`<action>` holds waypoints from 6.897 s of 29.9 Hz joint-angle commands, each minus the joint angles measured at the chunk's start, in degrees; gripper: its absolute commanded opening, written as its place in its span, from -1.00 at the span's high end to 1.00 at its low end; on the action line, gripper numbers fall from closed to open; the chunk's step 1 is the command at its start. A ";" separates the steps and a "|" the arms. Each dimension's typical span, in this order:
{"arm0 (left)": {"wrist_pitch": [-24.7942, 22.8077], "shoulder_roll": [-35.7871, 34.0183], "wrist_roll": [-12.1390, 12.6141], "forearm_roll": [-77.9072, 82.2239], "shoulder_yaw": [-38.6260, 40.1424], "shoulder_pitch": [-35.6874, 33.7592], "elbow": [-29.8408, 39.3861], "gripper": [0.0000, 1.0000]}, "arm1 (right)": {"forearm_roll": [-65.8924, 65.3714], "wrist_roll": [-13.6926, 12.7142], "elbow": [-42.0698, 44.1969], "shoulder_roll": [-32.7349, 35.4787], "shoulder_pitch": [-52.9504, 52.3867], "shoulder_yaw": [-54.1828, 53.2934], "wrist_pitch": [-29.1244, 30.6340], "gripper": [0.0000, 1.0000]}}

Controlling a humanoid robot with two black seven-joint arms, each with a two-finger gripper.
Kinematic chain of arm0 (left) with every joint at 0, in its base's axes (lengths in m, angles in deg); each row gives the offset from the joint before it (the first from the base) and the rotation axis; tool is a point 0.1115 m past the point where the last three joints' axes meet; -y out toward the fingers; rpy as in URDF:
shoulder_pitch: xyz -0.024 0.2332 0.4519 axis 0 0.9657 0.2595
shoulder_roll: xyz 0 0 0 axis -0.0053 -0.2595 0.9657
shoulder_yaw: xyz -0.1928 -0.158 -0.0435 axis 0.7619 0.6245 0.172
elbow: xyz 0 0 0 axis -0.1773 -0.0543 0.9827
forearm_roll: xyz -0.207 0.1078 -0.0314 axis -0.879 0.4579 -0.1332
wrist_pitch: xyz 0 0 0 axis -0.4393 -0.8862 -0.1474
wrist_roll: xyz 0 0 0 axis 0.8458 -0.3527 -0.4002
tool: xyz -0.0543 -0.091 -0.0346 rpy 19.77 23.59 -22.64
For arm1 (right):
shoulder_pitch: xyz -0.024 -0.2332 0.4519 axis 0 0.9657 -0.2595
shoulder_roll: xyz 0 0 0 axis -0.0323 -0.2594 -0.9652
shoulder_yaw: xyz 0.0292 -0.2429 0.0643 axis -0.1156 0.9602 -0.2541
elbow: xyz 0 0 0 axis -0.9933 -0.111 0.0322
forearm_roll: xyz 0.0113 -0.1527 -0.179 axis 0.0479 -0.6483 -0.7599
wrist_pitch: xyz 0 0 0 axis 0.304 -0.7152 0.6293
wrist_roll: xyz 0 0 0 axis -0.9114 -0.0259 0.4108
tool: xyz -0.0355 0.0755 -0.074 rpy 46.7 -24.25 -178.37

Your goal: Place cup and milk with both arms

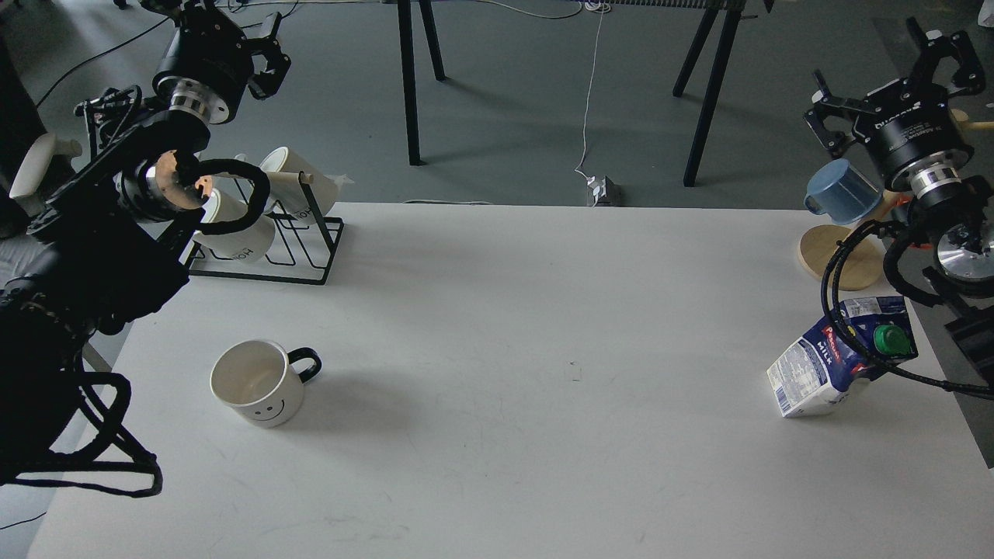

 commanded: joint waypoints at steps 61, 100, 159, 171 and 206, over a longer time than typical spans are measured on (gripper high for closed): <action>6.38 -37.99 -4.09 87.69 -11.95 28.25 42.58 -0.97 | -0.30 -0.11 -2.18 4.85 0.00 0.14 0.00 -0.98; 27.49 -35.18 -3.82 103.61 -21.27 33.96 28.69 0.24 | -0.65 -0.20 -2.18 4.14 -0.18 0.75 0.00 -0.98; -3.97 5.85 8.57 126.22 -20.92 15.95 38.81 0.81 | -0.91 -0.37 -3.50 10.30 -10.54 9.44 0.00 -0.98; -4.06 8.33 8.57 126.22 -20.83 16.65 34.41 0.71 | -1.00 -0.28 -3.06 9.42 -13.27 12.09 0.00 -0.98; 0.16 -1.25 6.11 57.87 14.48 15.77 43.38 -0.99 | 2.33 0.42 -7.80 13.54 -13.98 11.12 0.00 -0.97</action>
